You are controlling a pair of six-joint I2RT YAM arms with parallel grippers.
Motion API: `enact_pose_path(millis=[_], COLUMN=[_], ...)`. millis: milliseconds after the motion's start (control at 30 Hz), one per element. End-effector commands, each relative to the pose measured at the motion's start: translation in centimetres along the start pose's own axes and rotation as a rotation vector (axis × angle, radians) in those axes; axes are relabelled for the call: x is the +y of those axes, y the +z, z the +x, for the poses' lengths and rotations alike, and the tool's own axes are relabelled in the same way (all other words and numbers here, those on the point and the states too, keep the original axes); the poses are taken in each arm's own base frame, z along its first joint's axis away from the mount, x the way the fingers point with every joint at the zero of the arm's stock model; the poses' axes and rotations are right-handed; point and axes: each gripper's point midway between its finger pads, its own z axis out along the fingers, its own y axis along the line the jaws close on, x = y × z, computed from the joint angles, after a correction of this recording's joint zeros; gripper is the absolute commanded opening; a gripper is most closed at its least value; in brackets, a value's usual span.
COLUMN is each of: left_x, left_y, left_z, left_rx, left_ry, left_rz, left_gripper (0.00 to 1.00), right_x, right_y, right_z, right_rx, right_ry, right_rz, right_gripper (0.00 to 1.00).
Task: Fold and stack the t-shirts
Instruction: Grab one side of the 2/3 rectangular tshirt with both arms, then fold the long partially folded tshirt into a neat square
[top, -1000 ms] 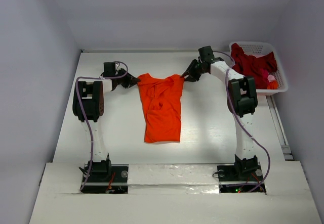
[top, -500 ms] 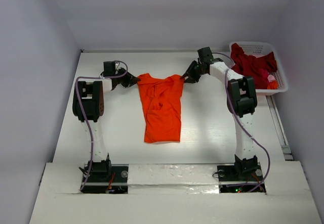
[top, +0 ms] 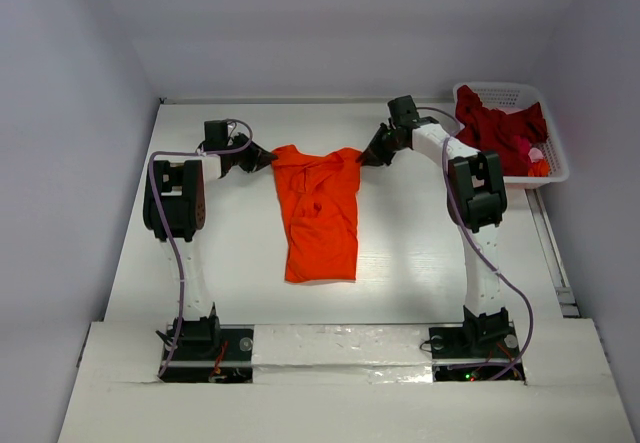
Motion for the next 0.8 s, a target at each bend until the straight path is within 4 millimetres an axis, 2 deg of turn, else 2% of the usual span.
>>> enact_pose_path(millis=[0,67,233,467,767], left_x=[-5.2,-5.3,-5.2,-6.0,-7.5], left_y=[-2.3,-2.3,-2.4,-2.8,-4.6], left_z=[-1.5,-1.5,-1.4,-1.5,-1.0], left_rx=[-0.045,-0.045,-0.043,-0.039,-0.03], left_ry=[0.075,0.075,0.076,0.08,0.108], left_rz=[0.1,0.101,0.096,0.096,0.091], left_gripper=[0.02,0.02,0.02,0.0,0.0], right_x=[1.1,1.0,0.8,0.7,0.8], right_y=[-0.5,-0.5,-0.3,-0.4,-1.3], right_z=[0.0,-0.1,0.0,0.2,0.4], right_rx=[-0.013,-0.014,-0.014,0.0,-0.011], right_ry=[-0.012,-0.014,-0.017,-0.029,-0.078], right_rz=[-0.013,-0.006,-0.003,-0.003,-0.013], right_gripper=[0.22,0.13,0.02,0.0,0.0])
